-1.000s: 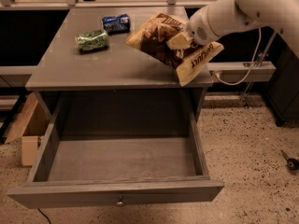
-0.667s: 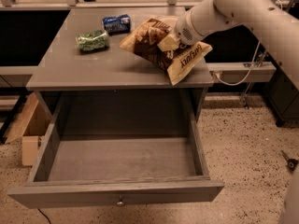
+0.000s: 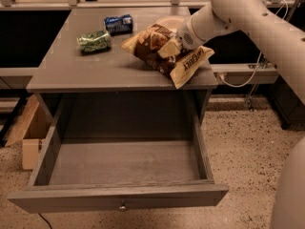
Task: Pick brown chip bag from top drawer and place on counter
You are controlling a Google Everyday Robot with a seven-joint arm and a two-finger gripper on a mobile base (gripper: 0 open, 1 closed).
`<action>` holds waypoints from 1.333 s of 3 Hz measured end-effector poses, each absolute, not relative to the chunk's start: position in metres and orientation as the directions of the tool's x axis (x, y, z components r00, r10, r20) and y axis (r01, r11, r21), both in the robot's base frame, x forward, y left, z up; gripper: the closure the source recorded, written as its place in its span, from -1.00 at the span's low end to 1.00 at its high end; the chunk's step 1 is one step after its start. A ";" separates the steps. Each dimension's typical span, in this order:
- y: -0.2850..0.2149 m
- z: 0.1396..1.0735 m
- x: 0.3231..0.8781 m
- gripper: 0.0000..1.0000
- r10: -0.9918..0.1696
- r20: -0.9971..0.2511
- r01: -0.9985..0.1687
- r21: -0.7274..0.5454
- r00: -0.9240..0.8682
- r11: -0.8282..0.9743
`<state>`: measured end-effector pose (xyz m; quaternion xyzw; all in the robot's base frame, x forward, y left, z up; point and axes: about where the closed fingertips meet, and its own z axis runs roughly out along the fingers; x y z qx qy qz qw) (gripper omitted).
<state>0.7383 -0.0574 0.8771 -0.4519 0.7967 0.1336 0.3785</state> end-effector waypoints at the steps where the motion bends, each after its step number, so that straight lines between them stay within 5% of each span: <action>1: -0.065 0.879 0.741 -0.92 -0.601 -0.732 -0.801 -0.129 -0.320 0.584; 4: -0.132 0.981 0.708 -1.00 -0.485 -0.860 -0.659 -0.274 -0.158 0.700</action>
Offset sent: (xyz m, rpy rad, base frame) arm 0.0047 -0.0442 0.0645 0.1164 -0.1979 -0.1291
